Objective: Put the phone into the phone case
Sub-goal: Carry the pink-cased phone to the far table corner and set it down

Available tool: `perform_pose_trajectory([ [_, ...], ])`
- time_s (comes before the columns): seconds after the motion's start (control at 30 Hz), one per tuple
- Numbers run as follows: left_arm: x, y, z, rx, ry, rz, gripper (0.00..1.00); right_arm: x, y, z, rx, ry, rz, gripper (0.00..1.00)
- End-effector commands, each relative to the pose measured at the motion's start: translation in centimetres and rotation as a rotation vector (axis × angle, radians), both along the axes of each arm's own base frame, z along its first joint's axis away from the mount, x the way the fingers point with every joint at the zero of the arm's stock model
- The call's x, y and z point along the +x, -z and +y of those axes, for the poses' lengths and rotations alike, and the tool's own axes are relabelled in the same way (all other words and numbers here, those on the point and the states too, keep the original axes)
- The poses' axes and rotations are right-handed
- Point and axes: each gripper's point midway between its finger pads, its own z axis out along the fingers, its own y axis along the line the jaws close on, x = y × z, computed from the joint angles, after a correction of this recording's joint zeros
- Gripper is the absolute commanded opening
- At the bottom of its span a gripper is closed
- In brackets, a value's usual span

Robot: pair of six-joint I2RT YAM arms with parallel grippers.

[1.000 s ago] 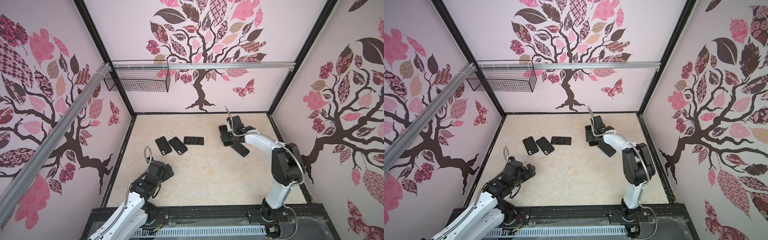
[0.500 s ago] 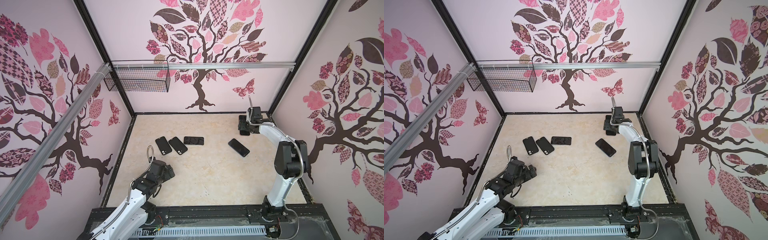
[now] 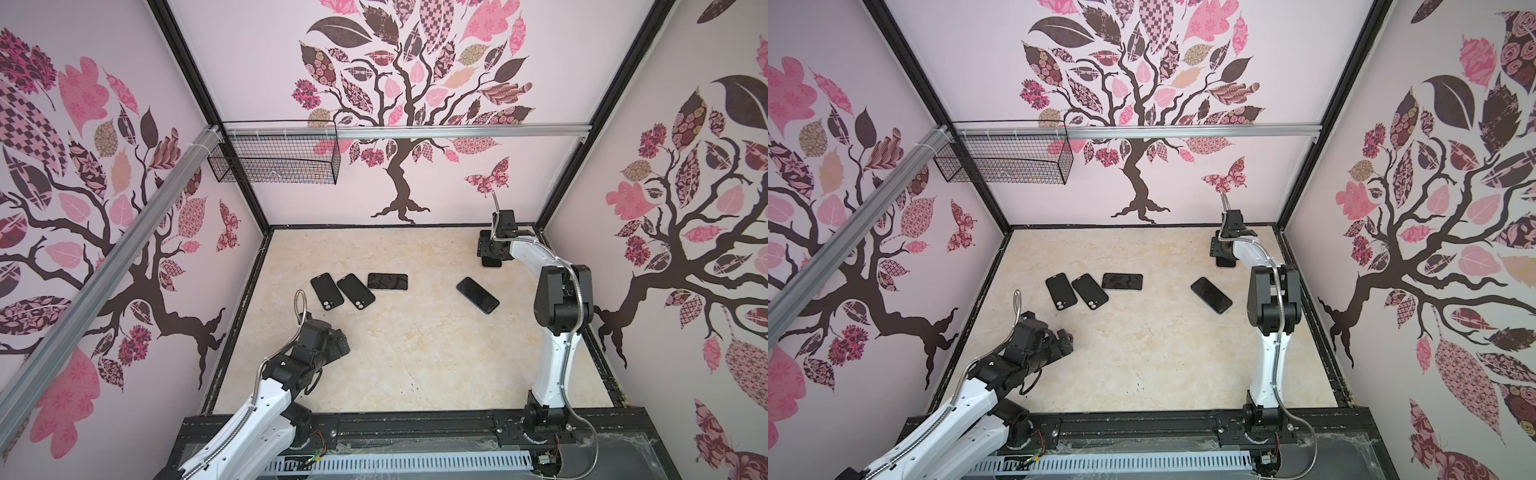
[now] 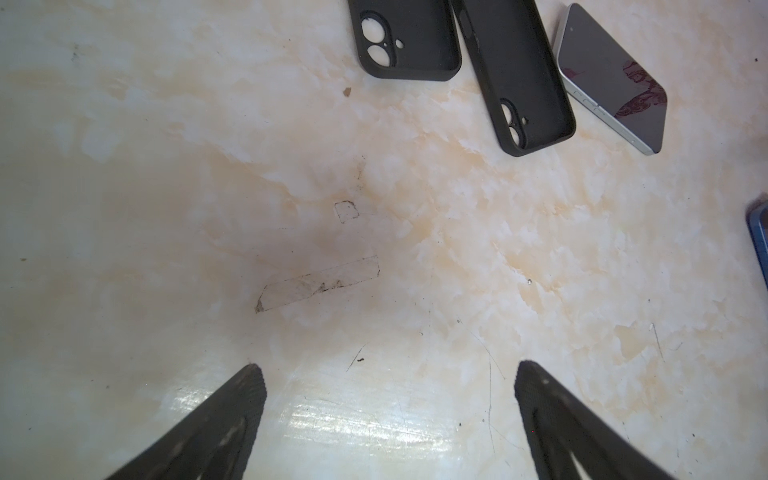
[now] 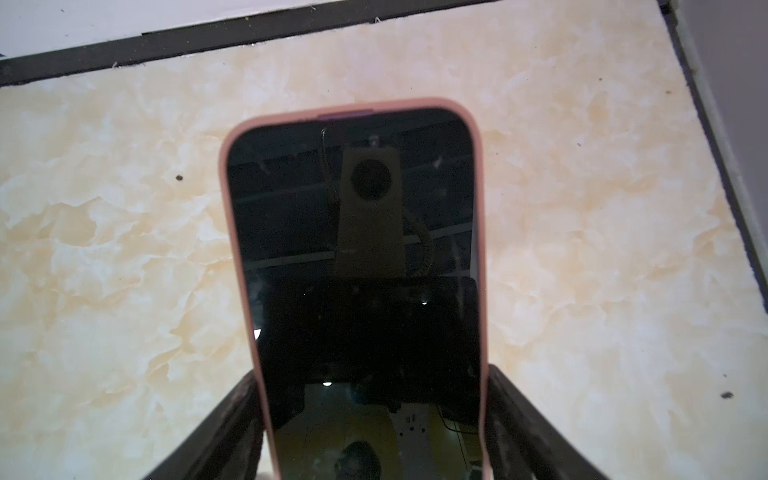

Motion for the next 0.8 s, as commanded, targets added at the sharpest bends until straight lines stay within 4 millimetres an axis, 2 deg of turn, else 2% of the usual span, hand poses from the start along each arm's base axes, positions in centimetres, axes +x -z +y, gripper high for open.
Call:
perform_pose_trajectory([
  [0.0, 0.7, -2.1, -0.2, -0.012, 0.004, -0.043, 0.97, 1.5, 0.8, -0.4, -0.017, 0.004, -0.001, 0.26],
  [0.33, 0.7, -2.1, -0.4, -0.027, 0.008, -0.055, 0.97, 2.0, 5.5, 0.4, 0.022, -0.012, 0.084, 0.29],
  [0.47, 0.7, -2.3, -0.3, -0.035, 0.003, -0.071, 0.97, 2.0, 6.6, 0.7, 0.042, -0.020, 0.120, 0.32],
  [0.77, 0.6, -2.0, -0.4, -0.034, 0.004, -0.060, 0.97, 1.6, 7.6, 1.0, 0.051, -0.031, 0.156, 0.51],
])
